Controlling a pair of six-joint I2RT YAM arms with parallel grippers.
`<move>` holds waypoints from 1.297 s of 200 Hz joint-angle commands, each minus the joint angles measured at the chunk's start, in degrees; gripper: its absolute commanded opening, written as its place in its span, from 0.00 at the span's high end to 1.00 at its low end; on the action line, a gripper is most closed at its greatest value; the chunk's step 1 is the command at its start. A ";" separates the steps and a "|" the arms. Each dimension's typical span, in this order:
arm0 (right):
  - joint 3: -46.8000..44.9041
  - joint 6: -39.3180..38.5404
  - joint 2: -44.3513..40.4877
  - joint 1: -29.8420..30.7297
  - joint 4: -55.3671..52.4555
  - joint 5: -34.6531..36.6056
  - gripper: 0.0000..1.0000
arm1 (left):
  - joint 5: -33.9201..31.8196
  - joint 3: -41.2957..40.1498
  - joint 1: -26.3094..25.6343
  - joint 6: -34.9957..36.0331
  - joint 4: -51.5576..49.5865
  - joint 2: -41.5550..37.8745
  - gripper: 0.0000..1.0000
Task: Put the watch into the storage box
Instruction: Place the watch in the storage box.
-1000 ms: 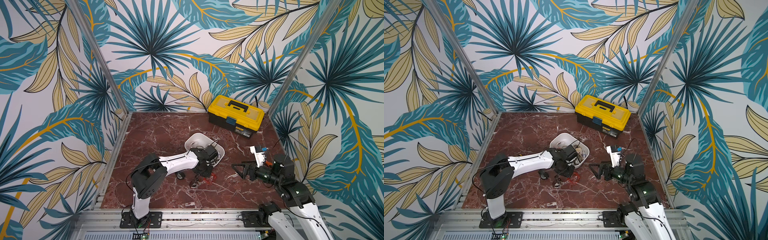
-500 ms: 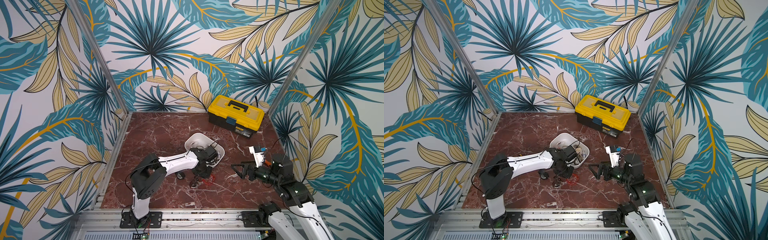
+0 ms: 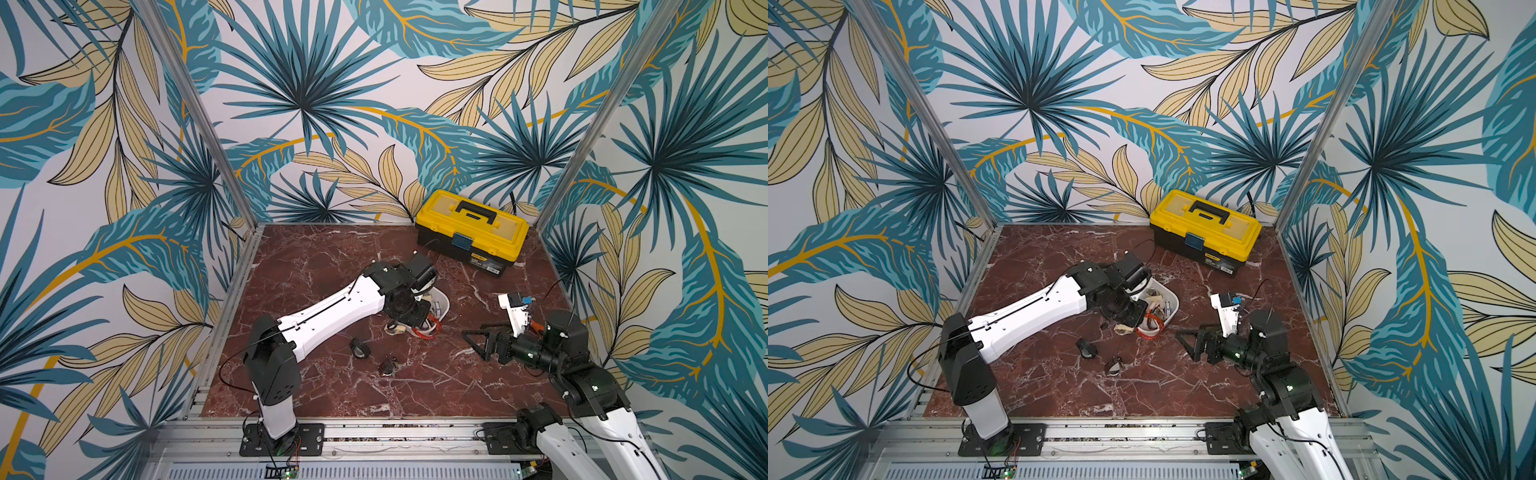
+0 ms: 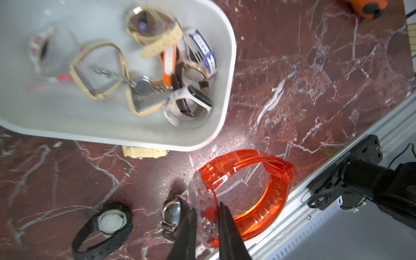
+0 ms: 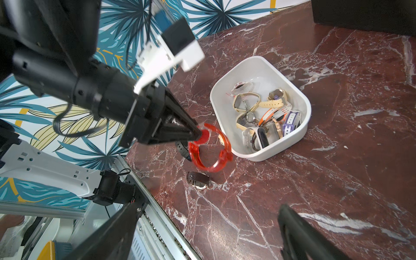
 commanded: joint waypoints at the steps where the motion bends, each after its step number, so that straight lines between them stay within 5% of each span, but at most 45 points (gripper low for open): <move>1: 0.73 -1.40 1.19 0.79 1.22 -1.02 0.00 | -2.55 8.00 4.95 6.19 -7.01 2.05 0.96; 45: 1.83 -2.32 3.45 3.14 0.98 0.91 0.00 | -1.48 21.51 13.50 12.79 -8.70 12.94 0.97; 104: 2.33 -2.70 4.96 5.47 -0.20 3.44 0.00 | -0.49 39.25 17.02 17.33 -11.45 30.19 0.97; 218: 2.20 -2.51 5.70 7.04 -0.78 5.67 0.00 | -3.03 42.27 17.33 19.53 -9.19 39.17 0.88; 259: 2.28 -2.47 6.19 7.35 -0.95 6.17 0.00 | -2.44 42.27 17.16 19.92 -7.62 39.96 0.70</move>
